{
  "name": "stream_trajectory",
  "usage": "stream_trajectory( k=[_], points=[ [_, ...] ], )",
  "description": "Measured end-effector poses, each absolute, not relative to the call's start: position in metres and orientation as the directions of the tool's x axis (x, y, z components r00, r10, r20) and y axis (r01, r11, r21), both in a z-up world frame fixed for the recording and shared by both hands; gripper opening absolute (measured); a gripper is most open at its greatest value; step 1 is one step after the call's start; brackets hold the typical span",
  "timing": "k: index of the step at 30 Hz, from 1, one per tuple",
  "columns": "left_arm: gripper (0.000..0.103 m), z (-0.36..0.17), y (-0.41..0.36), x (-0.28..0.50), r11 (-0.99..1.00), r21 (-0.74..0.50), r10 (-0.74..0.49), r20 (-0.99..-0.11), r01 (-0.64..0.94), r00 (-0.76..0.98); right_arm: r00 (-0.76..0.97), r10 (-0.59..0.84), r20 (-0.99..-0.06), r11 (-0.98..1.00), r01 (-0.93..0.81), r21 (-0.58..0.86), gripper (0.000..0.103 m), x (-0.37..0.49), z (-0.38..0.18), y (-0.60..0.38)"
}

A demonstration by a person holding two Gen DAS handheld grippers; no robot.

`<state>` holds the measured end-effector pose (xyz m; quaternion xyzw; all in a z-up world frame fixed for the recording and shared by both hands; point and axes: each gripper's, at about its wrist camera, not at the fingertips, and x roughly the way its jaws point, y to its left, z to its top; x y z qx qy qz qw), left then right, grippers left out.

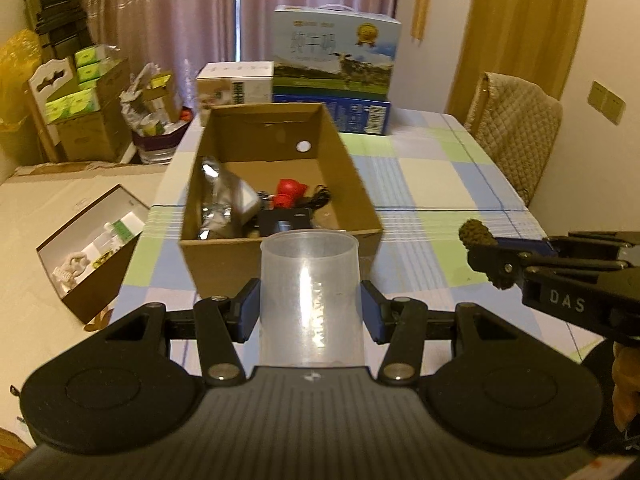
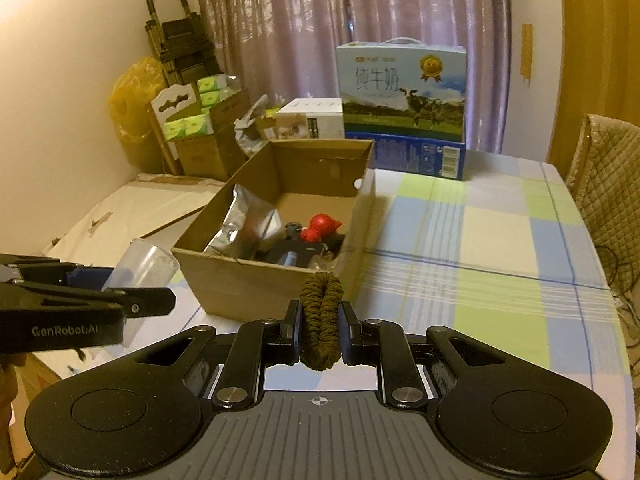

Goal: Organize objects
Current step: 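Carry the clear cup and brown hair tie over the cardboard box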

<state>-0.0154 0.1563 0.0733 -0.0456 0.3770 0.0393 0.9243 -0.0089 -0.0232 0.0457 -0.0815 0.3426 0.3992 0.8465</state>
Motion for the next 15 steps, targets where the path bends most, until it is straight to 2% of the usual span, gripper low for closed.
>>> stream_trajectory(
  k=[15],
  points=[
    [0.047,0.072,0.183,-0.007,0.987,-0.055,0.069,-0.71,-0.152,0.701,0.41,0.641,-0.649,0.634,-0.759,0.147,0.015,-0.004,0.039,0.007]
  ],
)
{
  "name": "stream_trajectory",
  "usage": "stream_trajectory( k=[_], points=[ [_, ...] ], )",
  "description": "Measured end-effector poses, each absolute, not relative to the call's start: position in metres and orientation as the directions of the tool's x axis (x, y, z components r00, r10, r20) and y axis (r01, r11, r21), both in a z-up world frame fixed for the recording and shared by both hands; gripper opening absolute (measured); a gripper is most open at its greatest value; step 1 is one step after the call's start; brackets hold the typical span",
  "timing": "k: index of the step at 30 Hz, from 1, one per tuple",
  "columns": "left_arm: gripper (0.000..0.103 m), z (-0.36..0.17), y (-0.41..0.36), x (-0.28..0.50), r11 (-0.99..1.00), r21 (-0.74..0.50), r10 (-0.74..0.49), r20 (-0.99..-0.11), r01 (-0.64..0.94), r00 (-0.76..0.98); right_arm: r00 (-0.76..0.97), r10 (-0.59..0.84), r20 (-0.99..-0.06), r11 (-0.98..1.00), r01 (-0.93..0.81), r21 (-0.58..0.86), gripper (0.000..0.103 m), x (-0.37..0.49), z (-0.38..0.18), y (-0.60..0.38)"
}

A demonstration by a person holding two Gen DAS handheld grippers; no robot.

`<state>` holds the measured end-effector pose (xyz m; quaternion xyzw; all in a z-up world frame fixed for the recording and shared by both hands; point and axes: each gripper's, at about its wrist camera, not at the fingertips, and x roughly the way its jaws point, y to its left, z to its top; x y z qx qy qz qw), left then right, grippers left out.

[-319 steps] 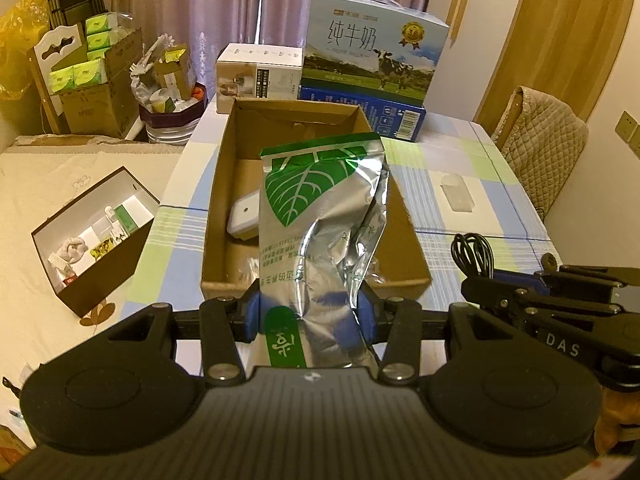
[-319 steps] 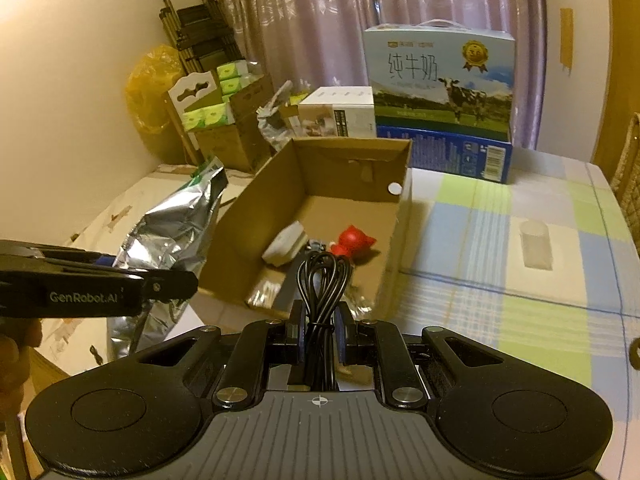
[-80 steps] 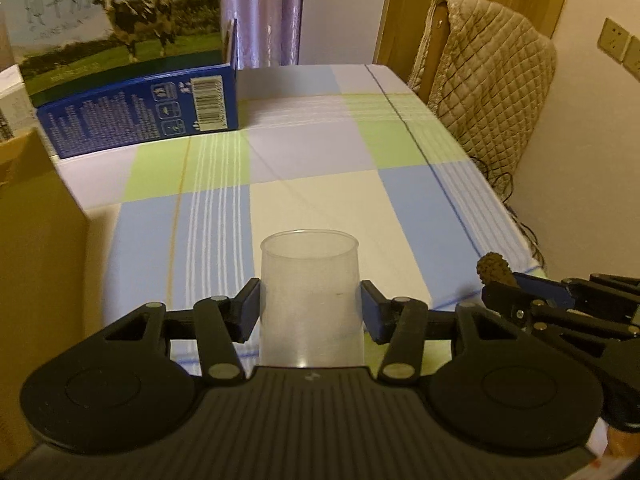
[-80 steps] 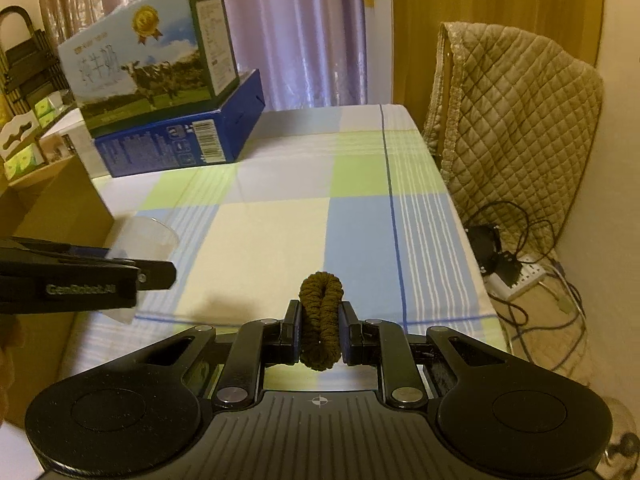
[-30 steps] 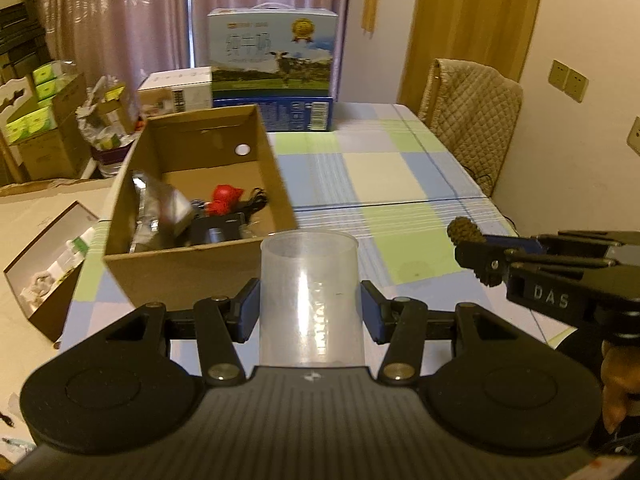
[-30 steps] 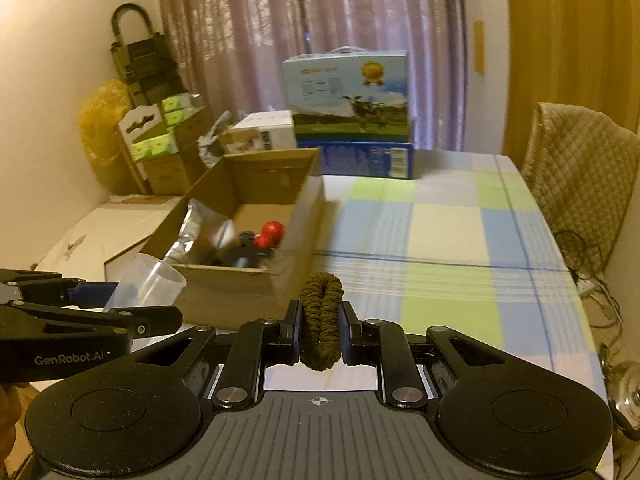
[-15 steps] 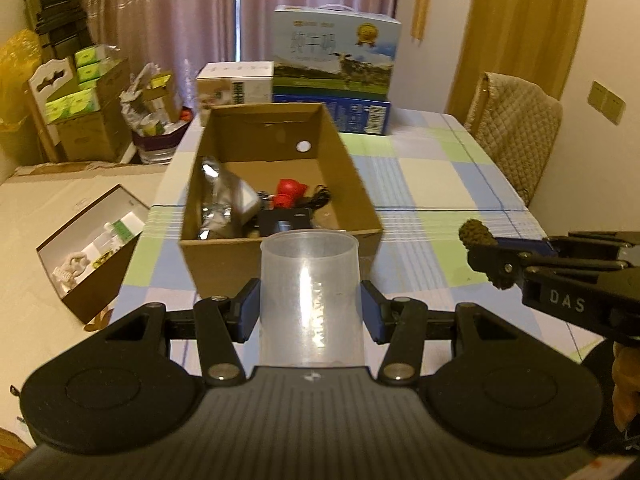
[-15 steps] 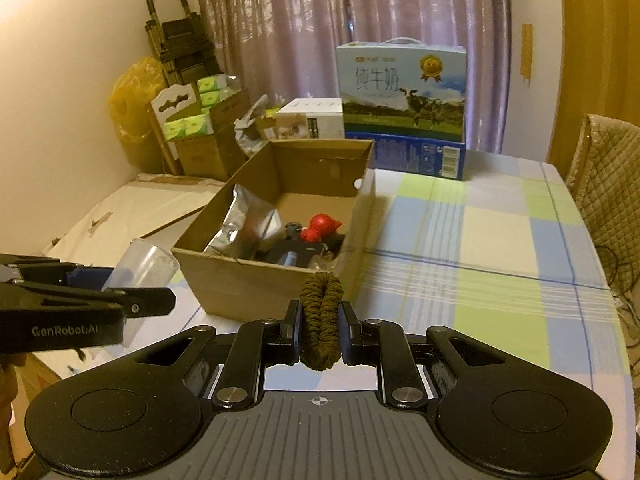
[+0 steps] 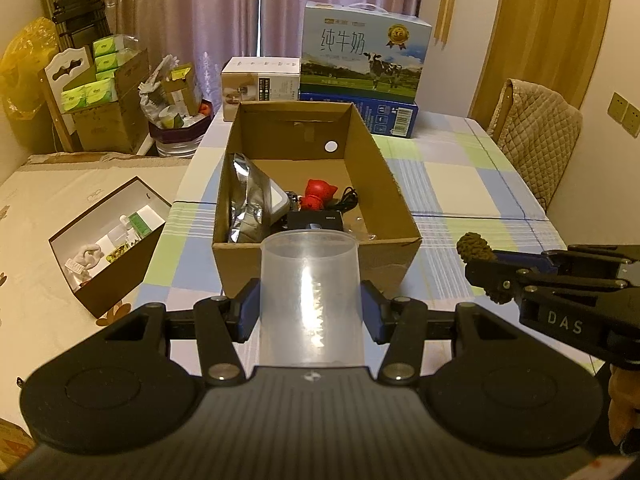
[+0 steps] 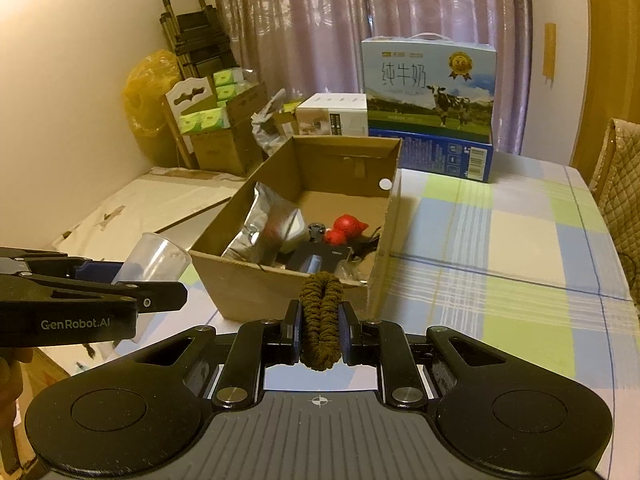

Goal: Organize objects
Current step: 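Carry the clear cup and brown hair tie over the cardboard box, then lower the cup and hair tie into the box and open both tools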

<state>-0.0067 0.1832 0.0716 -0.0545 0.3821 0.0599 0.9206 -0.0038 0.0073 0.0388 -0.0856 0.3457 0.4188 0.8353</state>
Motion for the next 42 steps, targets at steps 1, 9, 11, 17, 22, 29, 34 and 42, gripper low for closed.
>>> stream_trajectory(
  k=[1,9,11,17,22,29,34,42],
  points=[
    [0.047,0.071,0.184,-0.006,0.987,-0.055,0.07,-0.71,-0.154,0.7,0.409,0.641,-0.65,0.634,-0.759,0.147,0.015,-0.003,0.039,0.009],
    [0.047,0.071,0.187,-0.002,0.986,-0.055,0.071,-0.712,-0.156,0.699,0.41,0.644,-0.646,0.633,-0.759,0.151,0.015,0.009,0.041,0.018],
    [0.047,0.072,0.189,0.001,0.987,-0.058,0.066,-0.712,-0.153,0.699,0.413,0.643,-0.645,0.633,-0.76,0.144,0.015,0.014,0.042,0.022],
    [0.047,0.081,0.201,0.023,0.986,-0.066,0.064,-0.699,-0.153,0.712,0.42,0.649,-0.634,0.634,-0.76,0.146,0.015,0.034,0.049,0.038],
    [0.047,0.083,0.212,0.048,0.986,-0.062,0.066,-0.699,-0.153,0.712,0.417,0.654,-0.631,0.627,-0.766,0.144,0.015,0.049,0.05,0.055],
    [0.047,0.08,0.22,0.077,0.987,-0.063,0.06,-0.705,-0.146,0.707,0.405,0.657,-0.636,0.62,-0.77,0.151,0.015,0.067,0.044,0.076],
    [0.047,0.073,0.224,0.091,0.988,-0.061,0.055,-0.712,-0.141,0.7,0.398,0.652,-0.645,0.621,-0.769,0.154,0.015,0.078,0.037,0.084],
    [0.047,0.06,0.229,0.114,0.989,-0.063,0.044,-0.726,-0.13,0.686,0.4,0.639,-0.657,0.63,-0.762,0.149,0.015,0.097,0.027,0.092]
  ],
)
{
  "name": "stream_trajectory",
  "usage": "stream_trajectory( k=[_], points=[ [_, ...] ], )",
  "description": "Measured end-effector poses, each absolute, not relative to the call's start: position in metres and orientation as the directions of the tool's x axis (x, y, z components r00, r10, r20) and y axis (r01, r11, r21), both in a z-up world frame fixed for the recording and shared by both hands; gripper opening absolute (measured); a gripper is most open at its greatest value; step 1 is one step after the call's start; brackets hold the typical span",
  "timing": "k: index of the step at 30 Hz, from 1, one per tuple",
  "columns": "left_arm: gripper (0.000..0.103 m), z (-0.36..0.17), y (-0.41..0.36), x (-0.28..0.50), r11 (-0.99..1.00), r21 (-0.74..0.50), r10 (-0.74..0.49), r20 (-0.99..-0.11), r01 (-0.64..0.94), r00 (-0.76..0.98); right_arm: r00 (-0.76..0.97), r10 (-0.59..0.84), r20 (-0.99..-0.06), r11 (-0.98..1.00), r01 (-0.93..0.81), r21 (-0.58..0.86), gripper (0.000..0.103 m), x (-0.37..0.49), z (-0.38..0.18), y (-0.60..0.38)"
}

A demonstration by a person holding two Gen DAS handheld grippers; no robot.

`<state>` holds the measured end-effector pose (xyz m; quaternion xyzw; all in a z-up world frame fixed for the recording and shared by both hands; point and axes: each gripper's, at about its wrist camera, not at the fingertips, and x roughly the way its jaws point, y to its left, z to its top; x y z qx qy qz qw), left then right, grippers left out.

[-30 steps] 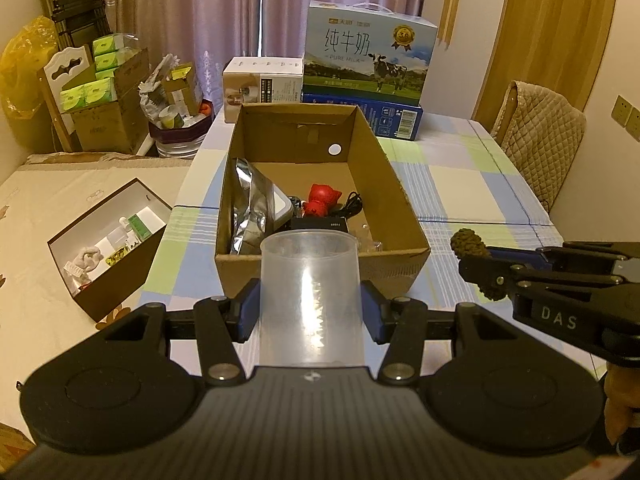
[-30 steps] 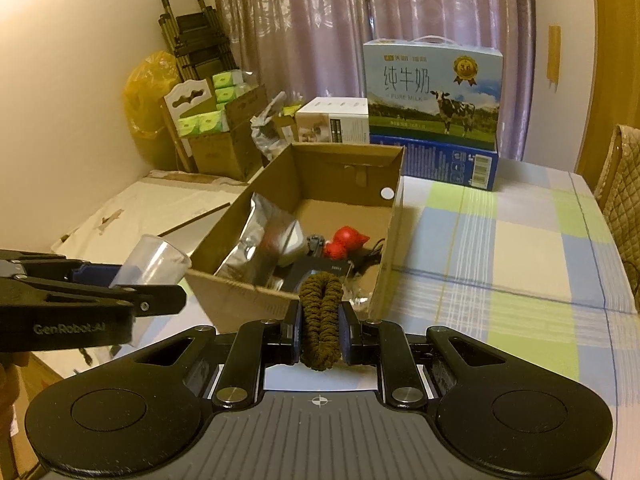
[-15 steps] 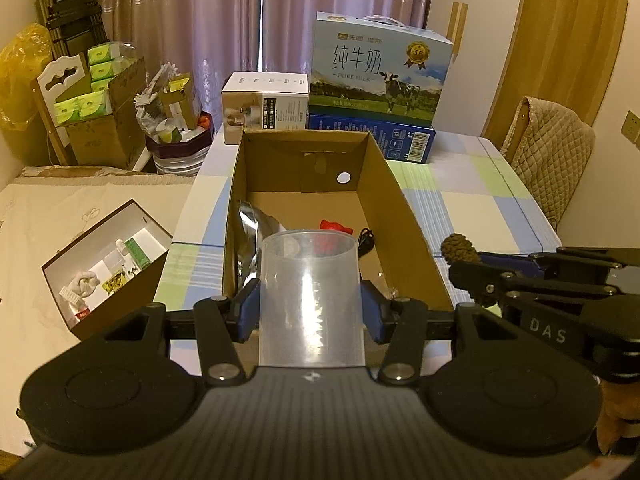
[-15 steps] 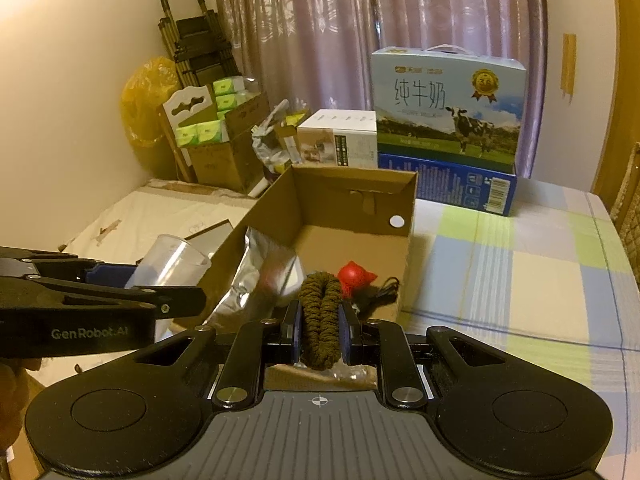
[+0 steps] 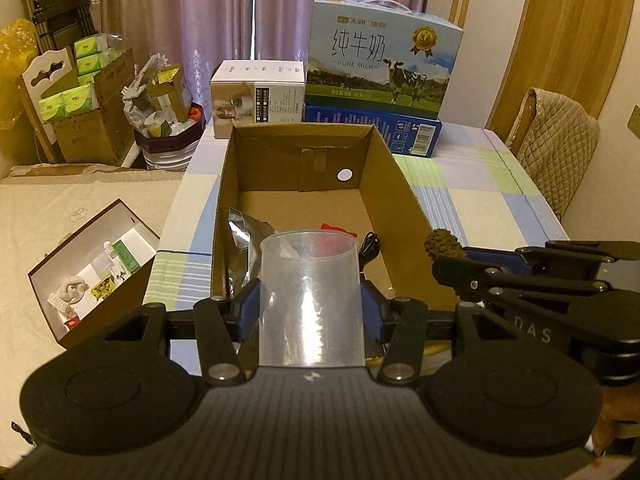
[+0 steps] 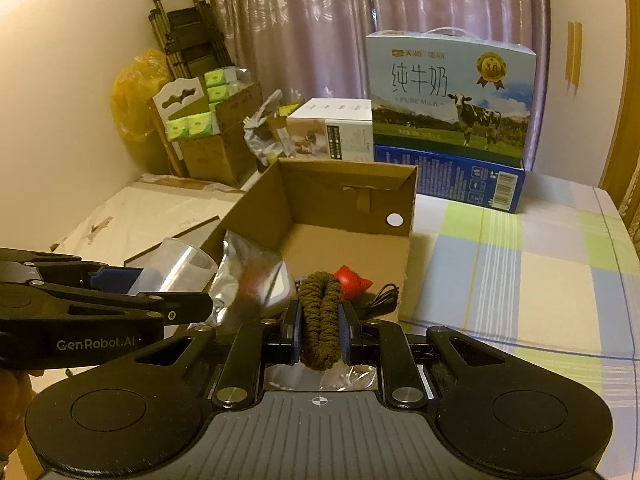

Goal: Organize objects
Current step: 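Lower the cup and hair tie into the box and open both tools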

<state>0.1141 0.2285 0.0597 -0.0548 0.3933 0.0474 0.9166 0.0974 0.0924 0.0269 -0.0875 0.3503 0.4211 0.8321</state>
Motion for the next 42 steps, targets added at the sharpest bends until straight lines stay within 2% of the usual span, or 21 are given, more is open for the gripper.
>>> stream_trajectory(
  k=[24,25,26,28,37,40,41,42],
  points=[
    [0.047,0.034,0.241,0.176,0.993,-0.056,0.027,-0.745,-0.104,0.666,0.395,0.624,-0.674,0.645,-0.748,0.158,0.015,0.145,0.006,0.116],
    [0.049,0.033,0.242,0.178,0.993,-0.06,0.026,-0.744,-0.105,0.668,0.396,0.624,-0.674,0.646,-0.747,0.159,0.015,0.146,0.006,0.116],
    [0.061,0.032,0.244,0.18,0.992,-0.062,0.03,-0.742,-0.113,0.67,0.396,0.625,-0.673,0.646,-0.746,0.161,0.015,0.147,0.006,0.115],
    [0.068,0.033,0.247,0.181,0.99,-0.054,0.052,-0.731,-0.134,0.681,0.396,0.627,-0.671,0.645,-0.747,0.162,0.015,0.148,0.006,0.114],
    [0.069,0.036,0.259,0.172,0.987,-0.049,0.07,-0.727,-0.153,0.683,0.369,0.642,-0.672,0.639,-0.742,0.202,0.016,0.148,0.004,0.116],
    [0.072,0.038,0.261,0.165,0.987,-0.046,0.072,-0.727,-0.153,0.683,0.353,0.677,-0.646,0.622,-0.744,0.246,0.016,0.151,0.008,0.118],
    [0.076,0.039,0.262,0.163,0.987,-0.04,0.078,-0.726,-0.156,0.683,0.349,0.682,-0.642,0.619,-0.744,0.253,0.028,0.152,0.009,0.12],
    [0.078,0.04,0.262,0.16,0.987,-0.034,0.084,-0.724,-0.157,0.685,0.352,0.686,-0.637,0.621,-0.739,0.26,0.045,0.154,0.01,0.121]
  ],
)
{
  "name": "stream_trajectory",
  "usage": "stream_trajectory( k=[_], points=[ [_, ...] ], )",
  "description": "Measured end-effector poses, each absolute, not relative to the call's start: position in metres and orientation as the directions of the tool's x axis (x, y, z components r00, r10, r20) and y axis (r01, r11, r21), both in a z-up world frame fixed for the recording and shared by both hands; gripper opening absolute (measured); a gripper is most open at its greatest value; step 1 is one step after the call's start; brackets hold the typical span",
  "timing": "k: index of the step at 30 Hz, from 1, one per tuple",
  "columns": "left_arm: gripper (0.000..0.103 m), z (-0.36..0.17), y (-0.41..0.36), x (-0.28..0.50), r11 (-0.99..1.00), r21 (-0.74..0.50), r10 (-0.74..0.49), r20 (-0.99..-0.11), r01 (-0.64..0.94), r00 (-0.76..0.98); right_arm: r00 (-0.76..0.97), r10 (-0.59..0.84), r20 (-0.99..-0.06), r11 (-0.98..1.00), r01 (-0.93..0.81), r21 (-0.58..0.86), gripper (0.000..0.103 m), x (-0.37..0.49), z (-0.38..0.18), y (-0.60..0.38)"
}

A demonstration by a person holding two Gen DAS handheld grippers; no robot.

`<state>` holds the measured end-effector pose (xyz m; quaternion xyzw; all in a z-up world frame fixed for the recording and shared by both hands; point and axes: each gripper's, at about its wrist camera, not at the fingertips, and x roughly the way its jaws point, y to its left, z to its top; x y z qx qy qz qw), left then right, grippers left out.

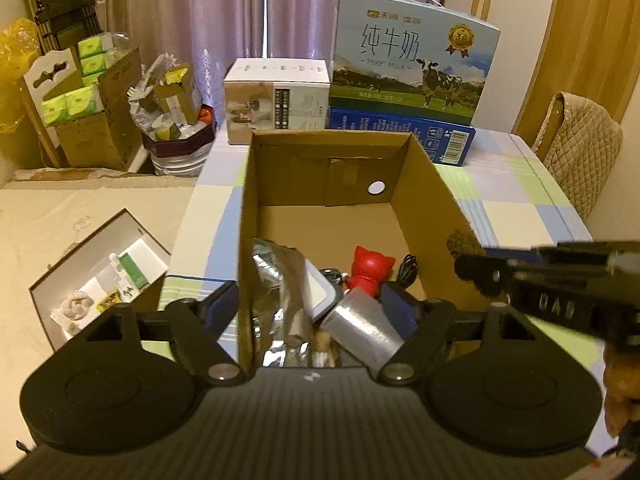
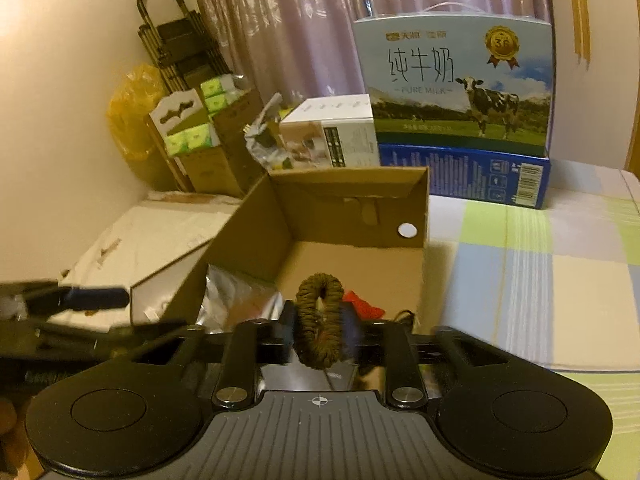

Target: Organize objects

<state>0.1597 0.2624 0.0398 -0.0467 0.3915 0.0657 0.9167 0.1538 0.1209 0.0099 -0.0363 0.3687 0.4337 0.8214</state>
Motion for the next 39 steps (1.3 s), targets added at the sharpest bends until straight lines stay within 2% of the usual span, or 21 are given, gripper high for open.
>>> stream_trajectory(
  k=[2,6,8,14,23,25,27,30,39],
  points=[
    [0.081,0.041,0.264,0.154,0.987,-0.034,0.083,-0.723,-0.154,0.686,0.371,0.695,-0.615,0.629,-0.728,0.272,0.054,0.155,0.014,0.12],
    [0.085,0.043,0.27,0.144,0.985,-0.032,0.096,-0.722,-0.172,0.685,0.387,0.693,-0.608,0.643,-0.713,0.279,0.054,0.155,0.02,0.113],
    [0.091,0.044,0.271,0.138,0.984,-0.021,0.109,-0.719,-0.178,0.686,0.395,0.683,-0.614,0.652,-0.71,0.268,0.054,0.15,0.023,0.107],
    [0.102,0.045,0.267,0.117,0.982,-0.015,0.119,-0.716,-0.186,0.688,0.415,0.65,-0.637,0.685,-0.682,0.255,0.054,0.124,0.029,0.084],
    [0.102,0.057,0.256,0.07,0.973,-0.025,0.145,-0.706,-0.229,0.693,0.411,0.599,-0.687,0.704,-0.679,0.208,0.054,0.065,0.03,0.056],
    [0.102,0.059,0.253,0.059,0.97,-0.03,0.151,-0.707,-0.242,0.691,0.415,0.591,-0.691,0.71,-0.675,0.201,0.058,0.054,0.031,0.05],
    [0.102,0.061,0.25,0.049,0.968,-0.034,0.152,-0.709,-0.248,0.689,0.414,0.59,-0.693,0.709,-0.676,0.2,0.071,0.045,0.031,0.043],
    [0.102,0.063,0.244,0.036,0.967,-0.05,0.141,-0.71,-0.249,0.69,0.428,0.589,-0.685,0.714,-0.673,0.194,0.079,0.032,0.033,0.033],
    [0.102,0.063,0.226,0.006,0.963,-0.082,0.119,-0.729,-0.258,0.674,0.41,0.576,-0.708,0.709,-0.681,0.183,0.081,0.008,0.033,0.011]
  ],
)
